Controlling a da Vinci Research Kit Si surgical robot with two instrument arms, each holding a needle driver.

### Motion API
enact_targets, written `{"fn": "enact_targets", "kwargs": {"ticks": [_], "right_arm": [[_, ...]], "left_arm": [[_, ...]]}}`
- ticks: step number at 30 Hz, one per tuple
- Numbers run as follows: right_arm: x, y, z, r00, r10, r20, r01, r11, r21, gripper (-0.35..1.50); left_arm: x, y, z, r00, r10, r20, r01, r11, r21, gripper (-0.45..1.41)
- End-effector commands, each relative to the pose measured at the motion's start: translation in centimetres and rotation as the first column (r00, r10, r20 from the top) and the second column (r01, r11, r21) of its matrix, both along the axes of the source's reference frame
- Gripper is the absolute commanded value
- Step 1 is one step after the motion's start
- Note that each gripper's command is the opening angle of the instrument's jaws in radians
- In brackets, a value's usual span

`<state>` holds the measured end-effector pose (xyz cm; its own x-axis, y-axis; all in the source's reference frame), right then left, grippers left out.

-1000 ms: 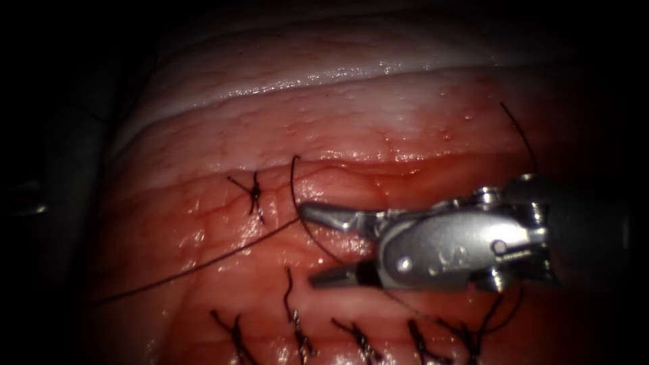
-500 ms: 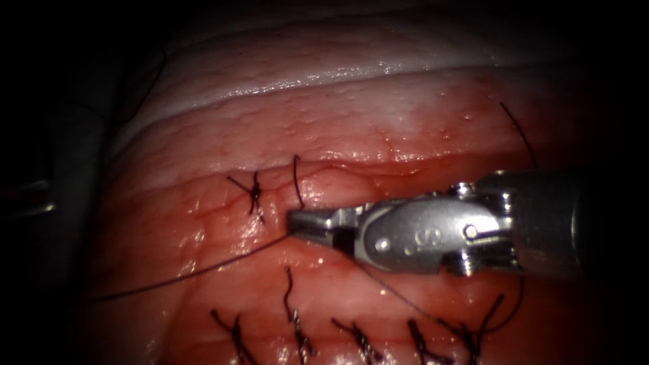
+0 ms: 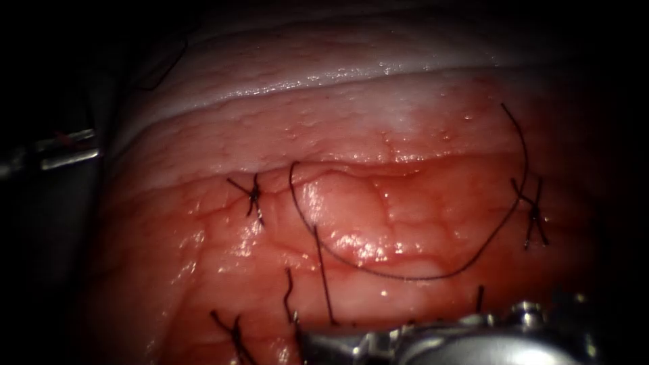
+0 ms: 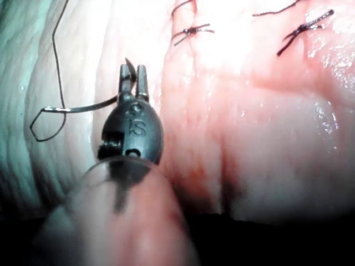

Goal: Wound Closure

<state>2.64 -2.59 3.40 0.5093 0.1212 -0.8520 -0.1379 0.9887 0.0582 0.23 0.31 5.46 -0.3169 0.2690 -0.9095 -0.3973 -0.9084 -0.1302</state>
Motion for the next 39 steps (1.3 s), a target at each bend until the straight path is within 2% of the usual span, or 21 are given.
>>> {"fn": "enact_targets", "kwargs": {"ticks": [1, 5, 9, 10, 11, 12, 13, 14, 17, 18, 21, 27, 30, 31, 35, 39], "right_arm": [[0.11, -0.14, -0.16, 1.0, -0.007, -0.006, 0.007, 1.0, 0.003, -0.35], [0.17, -0.28, -0.4, 0.998, -0.033, -0.044, 0.033, 0.999, 0.009, -0.35], [0.27, -0.34, -0.46, 0.995, -0.067, -0.068, 0.065, 0.998, -0.02, -0.35], [0.28, -0.32, -0.43, 0.994, -0.086, -0.065, 0.083, 0.995, -0.055, -0.15], [0.28, -0.29, -0.41, 0.993, -0.099, -0.066, 0.094, 0.993, -0.074, 0.14], [0.28, -0.25, -0.37, 0.992, -0.11, -0.063, 0.104, 0.99, -0.092, 0.51], [0.27, -0.18, -0.32, 0.991, -0.12, -0.06, 0.113, 0.988, -0.108, 1.01], [0.26, -0.11, -0.27, 0.99, -0.128, -0.059, 0.12, 0.986, -0.12, 1.23], [0.16, 0.17, -0.05, 0.991, -0.07, -0.114, 0.051, 0.986, -0.162, 1.47], [0.16, 0.17, -0.05, 0.991, -0.07, -0.114, 0.051, 0.986, -0.162, 1.47], [0.1, 0.44, 0.2, 0.989, -0.04, -0.142, 0.014, 0.983, -0.183, 1.48], [0.1, 0.64, 0.53, 0.99, -0.038, -0.138, 0.012, 0.982, -0.188, 1.48], [0.12, 0.8, 0.86, 0.991, -0.032, -0.131, 0.006, 0.981, -0.193, 1.43], [0.12, 0.8, 0.86, 0.991, -0.032, -0.131, 0.006, 0.981, -0.193, 1.43], [0.23, 0.88, 1.14, 0.992, -0.01, -0.125, -0.013, 0.983, -0.182, 1.4], [0.3, 0.89, 1.33, 0.993, -0.002, -0.121, -0.02, 0.982, -0.188, 1.28]], "left_arm": [[-0.09, 0.03, 0.07, 1.0, -0.003, -0.001, 0.003, 1.0, 0.001, -0.45], [-0.24, 0.12, 0.12, 1.0, -0.011, 0.001, 0.011, 1.0, 0.005, -0.45], [-0.38, 0.21, 0.16, 1.0, -0.013, 0.006, 0.013, 1.0, 0.004, -0.45], [-0.4, 0.23, 0.17, 1.0, -0.016, 0.008, 0.016, 1.0, 0.004, -0.45], [-0.42, 0.23, 0.18, 1.0, -0.014, 0.008, 0.014, 1.0, 0.004, -0.45], [-0.43, 0.24, 0.19, 1.0, -0.013, 0.006, 0.013, 1.0, 0.005, -0.45], [-0.44, 0.24, 0.2, 1.0, -0.009, 0.003, 0.009, 1.0, 0.007, -0.45], [-0.44, 0.24, 0.21, 1.0, -0.009, 0.003, 0.009, 1.0, 0.006, -0.45], [-0.43, 0.22, 0.28, 1.0, 0.001, -0.003, -0.001, 1.0, 0.004, -0.45], [-0.43, 0.22, 0.28, 1.0, 0.001, -0.003, -0.001, 1.0, 0.004, -0.45], [-0.43, 0.21, 0.34, 1.0, 0.005, -0.007, -0.005, 1.0, 0.0, -0.45], [-0.44, 0.2, 0.35, 1.0, 0.009, -0.011, -0.009, 1.0, 0.001, -0.45], [-0.45, 0.19, 0.35, 1.0, 0.008, -0.011, -0.008, 1.0, 0.0, -0.45], [-0.45, 0.19, 0.35, 1.0, 0.008, -0.011, -0.008, 1.0, 0.0, -0.45], [-0.45, 0.19, 0.35, 1.0, 0.01, -0.013, -0.01, 1.0, 0.001, -0.45], [-0.45, 0.18, 0.35, 1.0, 0.01, -0.013, -0.01, 1.0, 0.001, -0.45]]}}
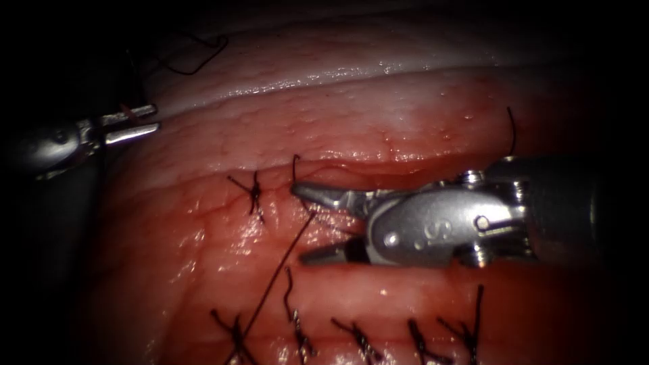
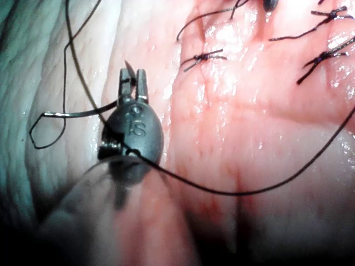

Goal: Wound Closure

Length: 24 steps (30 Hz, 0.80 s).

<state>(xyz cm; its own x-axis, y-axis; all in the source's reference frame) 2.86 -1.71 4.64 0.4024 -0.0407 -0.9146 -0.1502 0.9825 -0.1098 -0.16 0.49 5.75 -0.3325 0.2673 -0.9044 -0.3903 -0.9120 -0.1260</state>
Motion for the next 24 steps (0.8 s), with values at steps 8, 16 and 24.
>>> {"fn": "enact_targets", "kwargs": {"ticks": [8, 16, 24], "right_arm": [[-0.01, -0.09, -0.05, 1.0, -0.027, 0.012, 0.026, 0.997, 0.07, -0.35], [-0.02, -0.45, -0.55, 0.996, -0.076, 0.046, 0.072, 0.994, 0.087, -0.35], [-0.01, -1.1, -1.36, 0.99, -0.137, 0.035, 0.133, 0.987, 0.094, -0.35]], "left_arm": [[-0.04, 0.01, 0.06, 1.0, 0.004, 0.0, -0.004, 1.0, 0.0, -0.45], [-0.04, 0.01, 0.06, 1.0, 0.006, -0.002, -0.006, 1.0, 0.0, -0.45], [-0.05, 0.0, 0.07, 1.0, 0.007, -0.004, -0.007, 1.0, 0.0, -0.45]]}}
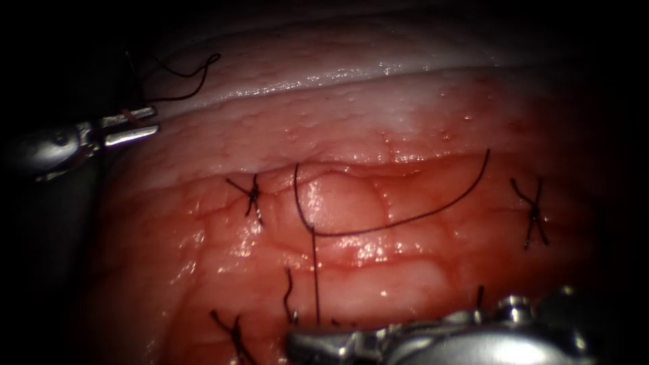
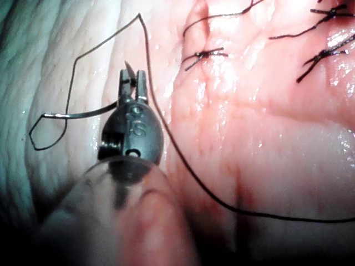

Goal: Wound Closure

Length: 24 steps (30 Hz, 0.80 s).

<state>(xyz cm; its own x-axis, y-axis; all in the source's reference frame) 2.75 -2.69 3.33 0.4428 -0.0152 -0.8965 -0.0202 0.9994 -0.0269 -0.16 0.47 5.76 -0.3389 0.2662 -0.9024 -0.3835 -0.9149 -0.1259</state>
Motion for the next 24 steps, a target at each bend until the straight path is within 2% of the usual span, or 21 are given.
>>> {"fn": "enact_targets", "kwargs": {"ticks": [1, 7, 8, 10, 12, 16, 20, 24], "right_arm": [[0.11, -0.22, -0.18, 1.0, -0.021, -0.01, 0.021, 1.0, 0.007, -0.35], [0.16, -0.35, -0.36, 0.999, -0.044, -0.004, 0.044, 0.999, -0.005, -0.35], [0.16, -0.33, -0.35, 0.999, -0.052, -0.005, 0.051, 0.999, -0.018, 0.05], [0.15, -0.23, -0.3, 0.999, -0.047, -0.017, 0.045, 0.997, -0.061, 0.98], [0.12, -0.05, -0.2, 0.999, -0.037, -0.028, 0.034, 0.994, -0.1, 1.25], [0.02, 0.36, 0.11, 0.997, 0.035, -0.066, -0.046, 0.985, -0.164, 1.48], [-0.06, 0.64, 0.43, 0.997, 0.05, -0.063, -0.06, 0.985, -0.163, 1.48], [-0.08, 0.8, 0.72, 0.997, 0.059, -0.052, -0.067, 0.984, -0.165, 1.48]], "left_arm": [[-0.06, 0.01, 0.06, 1.0, -0.001, 0.001, 0.001, 1.0, -0.002, -0.45], [-0.06, 0.01, 0.06, 1.0, 0.001, -0.001, -0.001, 1.0, -0.001, -0.45], [-0.06, 0.01, 0.06, 1.0, 0.001, -0.001, -0.001, 1.0, -0.001, -0.45], [-0.06, 0.01, 0.06, 1.0, 0.001, -0.001, -0.001, 1.0, -0.001, -0.45], [-0.06, 0.01, 0.06, 1.0, 0.001, -0.001, -0.001, 1.0, -0.001, -0.45], [-0.06, 0.01, 0.06, 1.0, 0.003, -0.003, -0.003, 1.0, 0.0, -0.45], [-0.06, 0.01, 0.06, 1.0, 0.003, -0.003, -0.003, 1.0, 0.0, -0.45], [-0.06, 0.0, 0.06, 1.0, 0.004, -0.002, -0.004, 1.0, 0.0, -0.45]]}}
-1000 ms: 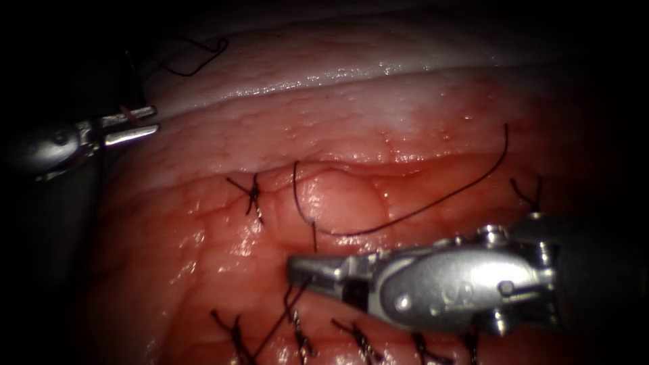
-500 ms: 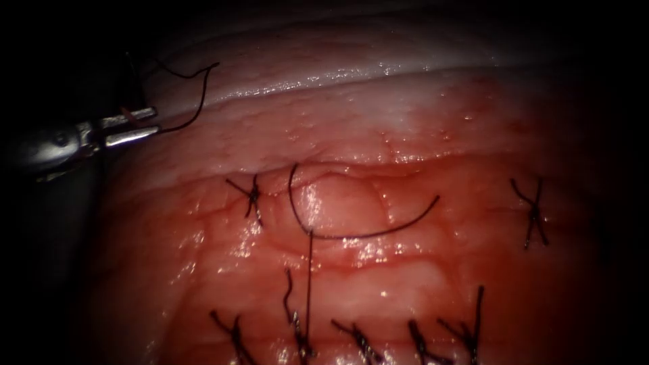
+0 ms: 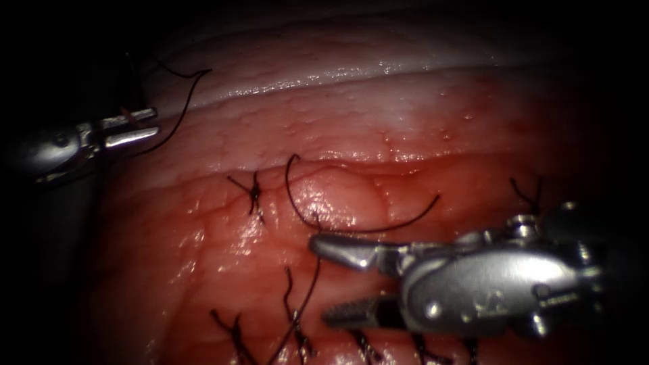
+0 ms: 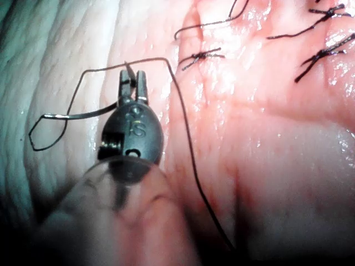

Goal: Wound Closure

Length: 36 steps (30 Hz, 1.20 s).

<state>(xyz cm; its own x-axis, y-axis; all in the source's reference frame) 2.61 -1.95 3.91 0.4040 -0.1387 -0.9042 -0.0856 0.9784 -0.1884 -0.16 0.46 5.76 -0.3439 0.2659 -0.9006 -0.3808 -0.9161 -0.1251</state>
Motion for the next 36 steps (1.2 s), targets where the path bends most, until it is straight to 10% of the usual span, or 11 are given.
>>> {"fn": "enact_targets", "kwargs": {"ticks": [1, 10, 11, 14, 36], "right_arm": [[0.06, 0.08, 0.2, 1.0, 0.004, 0.001, -0.004, 1.0, -0.003, 1.48], [0.15, 0.23, 0.73, 1.0, 0.026, 0.007, -0.026, 1.0, 0.003, 1.18], [0.16, 0.23, 0.74, 1.0, 0.029, 0.007, -0.029, 1.0, 0.008, 1.01], [0.19, 0.18, 0.69, 1.0, 0.026, -0.002, -0.026, 0.998, 0.05, -0.35], [0.03, -0.66, -0.47, 0.999, -0.037, 0.022, 0.032, 0.982, 0.186, -0.35]], "left_arm": [[-0.05, 0.01, 0.06, 1.0, 0.0, 0.002, 0.0, 1.0, -0.002, -0.45], [-0.08, 0.0, 0.07, 1.0, 0.002, -0.003, -0.002, 1.0, -0.001, -0.45], [-0.08, 0.0, 0.08, 1.0, 0.002, -0.003, -0.002, 1.0, -0.001, -0.45], [-0.08, 0.0, 0.08, 1.0, 0.002, -0.003, -0.002, 1.0, -0.002, -0.45], [-0.08, -0.01, 0.09, 1.0, 0.006, -0.006, -0.006, 1.0, -0.001, -0.45]]}}
